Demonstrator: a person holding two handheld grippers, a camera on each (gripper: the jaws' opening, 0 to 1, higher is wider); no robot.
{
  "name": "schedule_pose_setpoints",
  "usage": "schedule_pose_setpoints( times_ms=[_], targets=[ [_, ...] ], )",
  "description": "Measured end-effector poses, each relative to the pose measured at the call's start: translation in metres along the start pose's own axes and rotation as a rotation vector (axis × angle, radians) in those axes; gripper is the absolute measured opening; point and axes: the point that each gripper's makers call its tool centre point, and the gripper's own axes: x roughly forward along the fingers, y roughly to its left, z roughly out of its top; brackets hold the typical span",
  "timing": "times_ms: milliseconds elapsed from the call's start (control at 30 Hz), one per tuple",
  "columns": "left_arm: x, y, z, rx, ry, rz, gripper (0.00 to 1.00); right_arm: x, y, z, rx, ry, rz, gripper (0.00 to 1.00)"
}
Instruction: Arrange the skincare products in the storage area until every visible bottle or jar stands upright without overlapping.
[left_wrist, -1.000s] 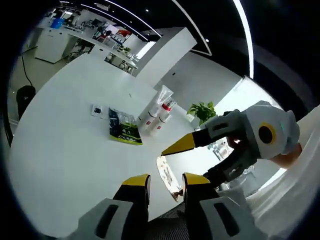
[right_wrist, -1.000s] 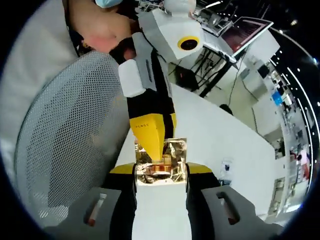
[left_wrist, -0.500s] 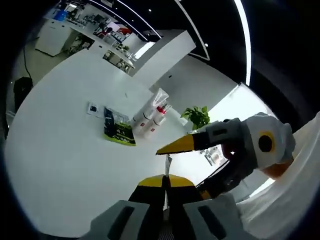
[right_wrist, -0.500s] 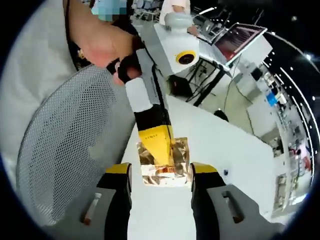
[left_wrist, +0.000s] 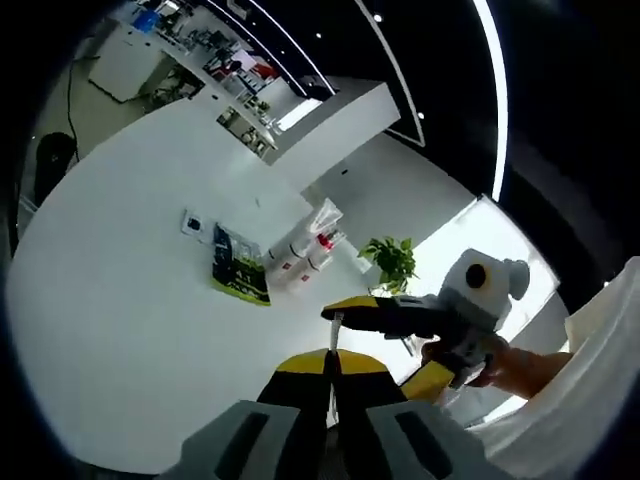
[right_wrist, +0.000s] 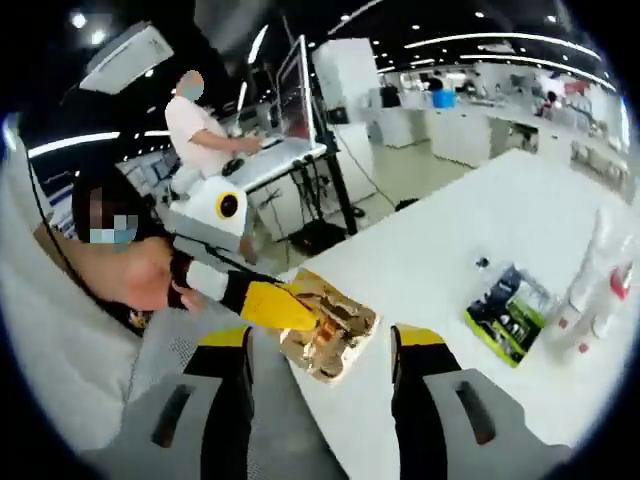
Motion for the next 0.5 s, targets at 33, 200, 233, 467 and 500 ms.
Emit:
schedule_pose_setpoints(
  times_ms=[33,200,233,467,500],
  targets=[
    [-0.001,-0.002,0.004,-0.014,-0.021,-0.022,0.01,0.0,0.002,-0.001,0.064,-0.021,0.022,0.51],
    [-0.009,-0.013,0.017,-0.092,-0.092,-0.119,0.01,0.0,0.021,0.002,0.407,-0.179,0.173,0.43],
    [-0.009,-0.017,0.017,-0.102,-0.093,-0.14,0.01,0.0,0.022,0.003,0.431,-0.196,0.185,0.41],
    [-0.009,-0.026,0.018,-0.104,-0.104,-0.184,0.01,0.0,0.029,0.012,0.637,-0.311,0.298,0.13],
    [-0.009,-0.028,0.018,-0.112,-0.105,-0.197,0.01,0.0,0.031,0.012,0.633,-0.309,0.305,0.09]
  ],
)
